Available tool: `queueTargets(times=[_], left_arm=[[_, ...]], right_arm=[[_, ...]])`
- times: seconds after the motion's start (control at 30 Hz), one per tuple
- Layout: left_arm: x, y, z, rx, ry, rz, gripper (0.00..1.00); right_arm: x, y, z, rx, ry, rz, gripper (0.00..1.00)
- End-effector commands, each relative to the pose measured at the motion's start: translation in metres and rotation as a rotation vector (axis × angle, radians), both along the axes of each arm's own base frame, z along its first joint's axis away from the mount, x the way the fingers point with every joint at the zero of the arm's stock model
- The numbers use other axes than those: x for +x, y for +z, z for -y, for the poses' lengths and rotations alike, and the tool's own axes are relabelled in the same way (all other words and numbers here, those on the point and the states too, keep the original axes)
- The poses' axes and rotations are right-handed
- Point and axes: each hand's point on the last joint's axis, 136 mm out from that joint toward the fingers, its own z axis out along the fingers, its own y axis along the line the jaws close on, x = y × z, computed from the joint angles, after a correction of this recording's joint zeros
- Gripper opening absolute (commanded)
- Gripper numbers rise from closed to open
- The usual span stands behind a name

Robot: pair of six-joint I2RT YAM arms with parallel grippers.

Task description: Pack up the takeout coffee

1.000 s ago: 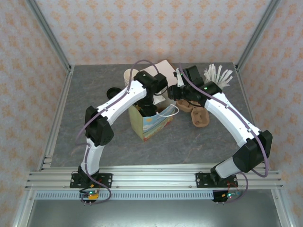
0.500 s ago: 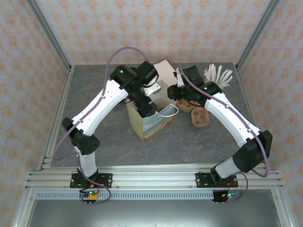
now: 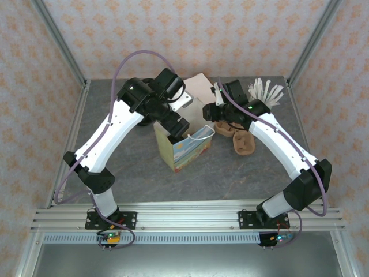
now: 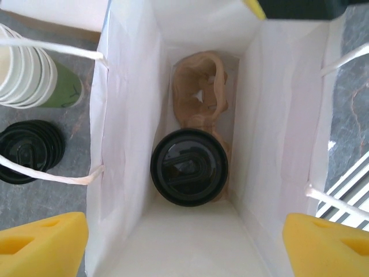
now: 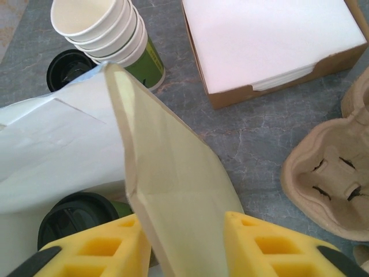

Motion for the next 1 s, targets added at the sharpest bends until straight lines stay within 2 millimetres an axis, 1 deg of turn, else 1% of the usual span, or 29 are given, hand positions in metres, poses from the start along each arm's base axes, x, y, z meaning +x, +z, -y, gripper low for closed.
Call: queueTargets(times=[0.0, 0.07, 0.27, 0.37, 0.43, 0.57, 0.77, 0.87, 0.97], left_arm=[[0.004, 0.034, -0.007, -0.089, 0.064, 0.121, 0.87], [0.005, 0.039, -0.005, -0.125, 0.074, 0.144, 0.87], [0.004, 0.039, -0.007, -0.144, 0.089, 0.155, 0.86], [0.004, 0.042, -0.008, -0.156, 0.099, 0.17, 0.86], [0.004, 0.043, -0.009, -0.163, 0.106, 0.179, 0.86], [0.004, 0.044, -0.011, -0.164, 0.114, 0.19, 0.86], [0.005, 0.05, -0.017, -0.184, 0.145, 0.222, 0.86], [0.009, 0.055, -0.021, -0.204, 0.178, 0.255, 0.86], [0.013, 0.061, -0.025, -0.238, 0.218, 0.291, 0.86]], right_arm=[[0.006, 0.015, 0.0, 0.007, -0.026, 0.031, 0.42], [0.008, 0.02, -0.001, 0.018, -0.031, 0.036, 0.45], [0.012, 0.028, -0.003, 0.034, -0.048, 0.046, 0.55], [0.014, 0.03, -0.004, 0.041, -0.052, 0.046, 0.62], [0.015, 0.033, -0.005, 0.049, -0.056, 0.049, 0.69], [0.018, 0.041, -0.007, 0.061, -0.062, 0.062, 0.77], [0.02, 0.057, -0.006, 0.087, -0.082, 0.093, 0.88], [0.02, 0.07, -0.007, 0.111, -0.085, 0.115, 0.92], [0.018, 0.088, -0.006, 0.155, -0.092, 0.157, 0.94]])
